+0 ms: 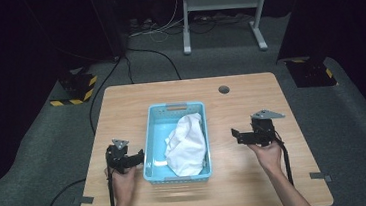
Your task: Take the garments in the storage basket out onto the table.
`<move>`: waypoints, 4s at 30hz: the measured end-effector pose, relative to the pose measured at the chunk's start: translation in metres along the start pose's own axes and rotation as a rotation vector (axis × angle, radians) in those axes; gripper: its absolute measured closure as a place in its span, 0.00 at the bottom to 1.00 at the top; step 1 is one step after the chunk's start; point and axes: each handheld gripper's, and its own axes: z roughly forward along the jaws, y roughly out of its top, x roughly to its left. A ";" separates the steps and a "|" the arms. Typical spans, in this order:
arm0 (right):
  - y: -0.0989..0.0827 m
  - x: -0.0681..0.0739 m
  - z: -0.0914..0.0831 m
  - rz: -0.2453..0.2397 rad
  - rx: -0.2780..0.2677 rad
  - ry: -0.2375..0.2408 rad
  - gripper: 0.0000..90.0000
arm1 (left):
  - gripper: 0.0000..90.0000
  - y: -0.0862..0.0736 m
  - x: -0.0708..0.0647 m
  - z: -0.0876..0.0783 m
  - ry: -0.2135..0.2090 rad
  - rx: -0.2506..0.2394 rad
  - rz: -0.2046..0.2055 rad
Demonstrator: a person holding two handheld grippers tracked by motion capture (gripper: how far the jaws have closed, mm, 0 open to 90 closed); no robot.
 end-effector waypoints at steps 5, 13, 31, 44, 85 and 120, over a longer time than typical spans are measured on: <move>0.007 0.004 -0.001 -0.009 -0.023 0.008 0.06 | 0.13 0.000 0.000 0.000 0.000 0.000 0.000; 0.017 0.008 0.000 0.007 -0.035 0.034 0.06 | 0.13 0.000 0.000 0.000 0.000 0.000 0.000; 0.040 0.031 0.003 -0.050 -0.064 0.106 0.07 | 0.13 0.000 0.000 0.000 0.000 0.000 0.000; 0.048 0.049 0.011 -0.083 -0.061 0.162 0.10 | 0.13 0.000 0.000 0.000 0.000 0.000 0.000; 0.062 0.093 0.045 -0.104 -0.013 0.266 0.12 | 0.13 0.000 0.001 0.000 -0.003 -0.003 -0.005; 0.049 0.108 0.081 -0.092 0.106 0.265 0.47 | 0.13 0.000 0.001 0.000 -0.007 -0.004 -0.010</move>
